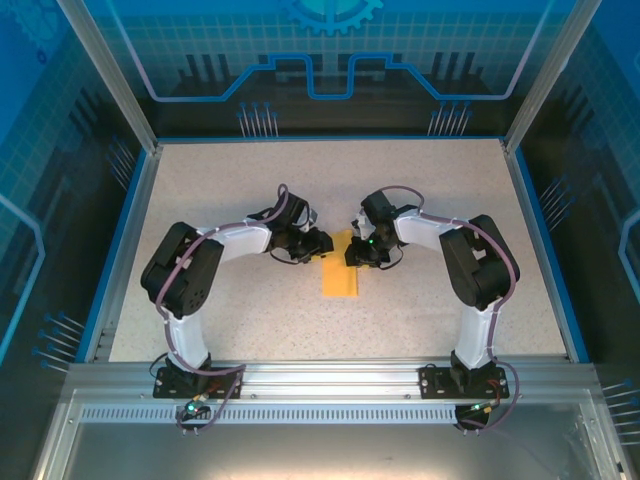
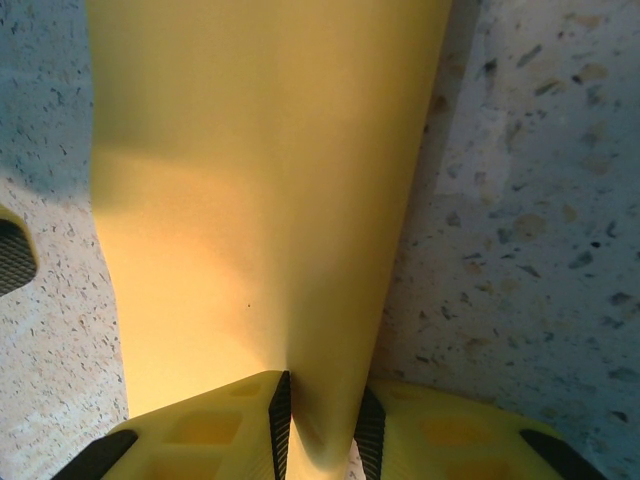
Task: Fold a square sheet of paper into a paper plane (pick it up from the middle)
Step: Hold the square sheet of paper at the center of the table.
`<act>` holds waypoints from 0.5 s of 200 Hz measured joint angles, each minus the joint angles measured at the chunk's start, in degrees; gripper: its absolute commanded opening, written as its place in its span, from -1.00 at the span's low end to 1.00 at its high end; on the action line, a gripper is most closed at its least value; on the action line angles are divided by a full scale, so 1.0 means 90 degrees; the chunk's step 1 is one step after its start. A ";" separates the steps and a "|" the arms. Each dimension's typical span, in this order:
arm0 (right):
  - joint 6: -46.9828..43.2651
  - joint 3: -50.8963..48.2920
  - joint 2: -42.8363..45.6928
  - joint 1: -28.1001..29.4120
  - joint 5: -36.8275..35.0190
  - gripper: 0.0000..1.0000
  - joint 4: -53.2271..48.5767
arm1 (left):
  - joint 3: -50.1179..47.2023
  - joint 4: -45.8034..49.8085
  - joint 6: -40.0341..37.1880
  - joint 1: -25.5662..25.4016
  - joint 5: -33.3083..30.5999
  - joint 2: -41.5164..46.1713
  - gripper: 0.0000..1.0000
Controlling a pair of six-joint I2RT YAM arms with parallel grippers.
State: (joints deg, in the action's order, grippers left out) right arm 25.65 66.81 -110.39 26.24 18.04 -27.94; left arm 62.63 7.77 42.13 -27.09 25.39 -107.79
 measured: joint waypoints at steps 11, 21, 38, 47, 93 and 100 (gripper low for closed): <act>0.0000 0.0000 0.0000 0.0000 0.0002 -0.42 0.0000 | 0.0010 -0.0010 0.0000 -0.0005 0.0000 -0.0056 -0.30; 0.0002 0.0002 0.0000 0.0000 0.0002 -0.41 0.0000 | 0.0041 -0.0012 0.0000 -0.0010 0.0002 -0.0112 -0.32; 0.0002 0.0002 0.0000 0.0000 0.0002 -0.41 0.0002 | 0.0087 -0.0012 0.0000 -0.0017 0.0002 -0.0163 -0.33; 0.0002 0.0002 0.0000 0.0000 0.0002 -0.41 0.0002 | 0.0107 -0.0015 -0.0002 -0.0022 0.0002 -0.0177 -0.34; 0.0002 0.0000 -0.0007 0.0000 0.0002 -0.41 0.0002 | 0.0148 -0.0012 -0.0002 -0.0066 0.0002 -0.0240 -0.37; 0.0002 0.0002 -0.0005 0.0000 0.0002 -0.41 0.0002 | 0.0151 -0.0015 -0.0002 -0.0070 0.0002 -0.0250 -0.38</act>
State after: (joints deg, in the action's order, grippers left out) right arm 25.67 66.83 -110.43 26.24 18.06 -27.92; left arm 63.99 7.64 42.11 -27.73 25.41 -110.04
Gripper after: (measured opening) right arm 0.291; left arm 0.316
